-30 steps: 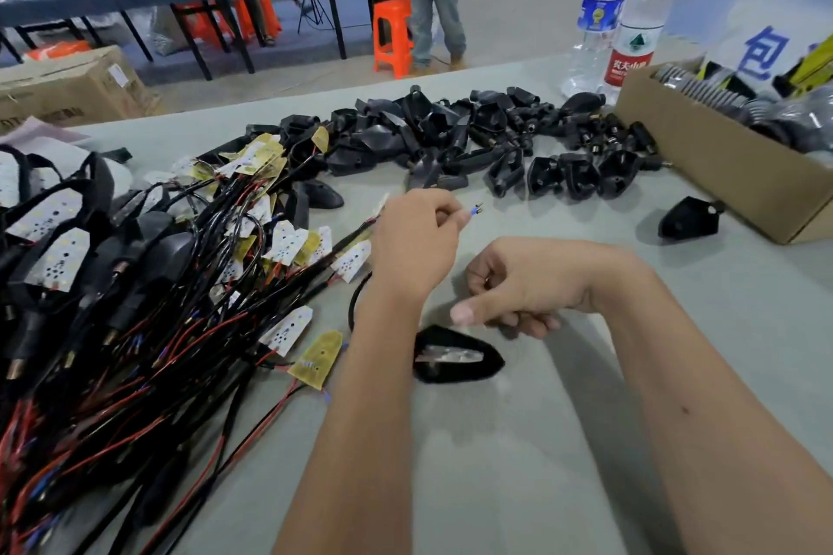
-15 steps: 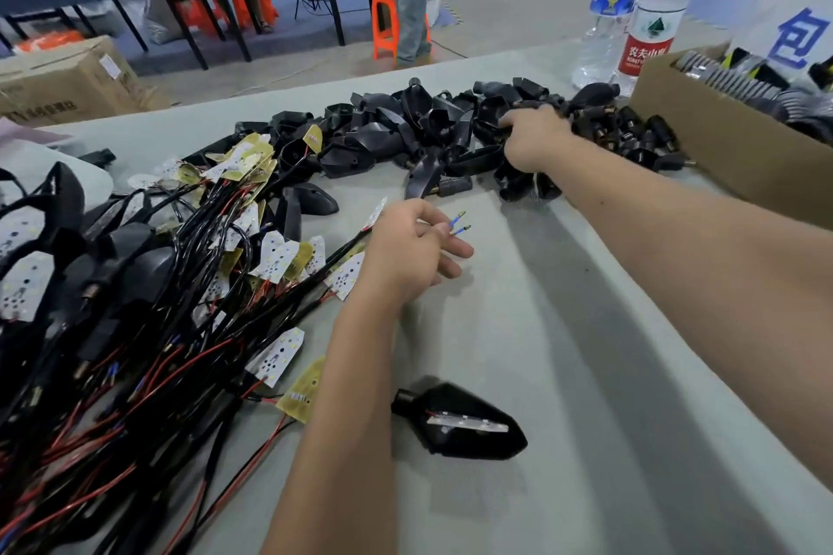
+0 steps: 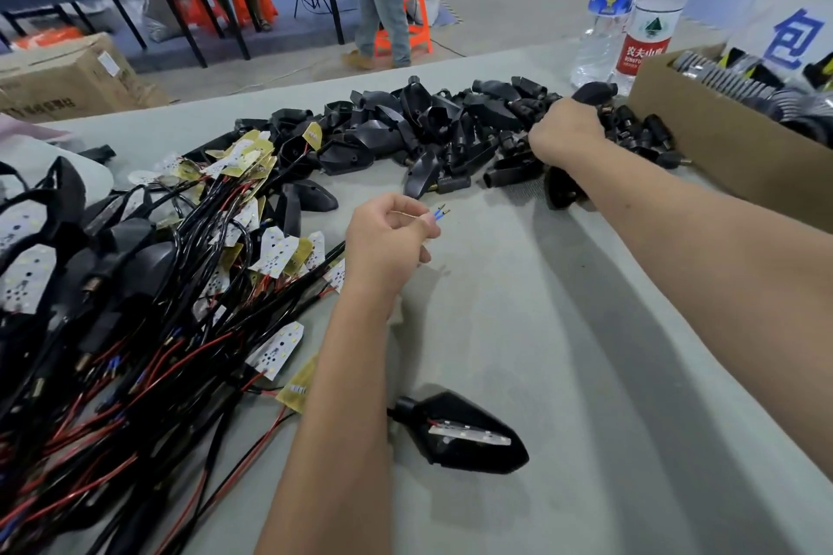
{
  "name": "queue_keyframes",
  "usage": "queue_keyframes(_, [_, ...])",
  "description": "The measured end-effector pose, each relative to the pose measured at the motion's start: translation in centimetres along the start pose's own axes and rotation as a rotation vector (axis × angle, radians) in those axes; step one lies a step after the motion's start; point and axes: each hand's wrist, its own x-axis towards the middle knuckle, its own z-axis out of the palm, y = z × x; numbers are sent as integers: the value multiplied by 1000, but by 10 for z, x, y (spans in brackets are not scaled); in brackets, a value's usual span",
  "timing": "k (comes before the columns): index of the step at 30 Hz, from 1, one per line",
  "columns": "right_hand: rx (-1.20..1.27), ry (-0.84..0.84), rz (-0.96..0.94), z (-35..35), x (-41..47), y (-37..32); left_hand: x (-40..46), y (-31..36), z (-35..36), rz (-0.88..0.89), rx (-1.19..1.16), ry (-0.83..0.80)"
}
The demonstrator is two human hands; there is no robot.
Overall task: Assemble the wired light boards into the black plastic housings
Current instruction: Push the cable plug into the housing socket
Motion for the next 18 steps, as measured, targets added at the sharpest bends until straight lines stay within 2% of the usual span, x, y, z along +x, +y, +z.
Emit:
queue_keyframes(4, [-18,-49,-11,-3,-8,2,-2,1,-1,-38,29,-41])
queue_keyframes(8, [114,148,-17,-14,-14,11,-3,3,3,-64,39,-50])
queue_keyframes(11, [207,184,-63,-21,-26,15,-4,2,3,-69,53,-27])
queue_keyframes(15, [502,244,-137,-21,-66,9,-6,0,1,-14,26,16])
queue_keyframes(18, [908,63,-123,-9,-112,-3,-8,0,-1,45,-21,59])
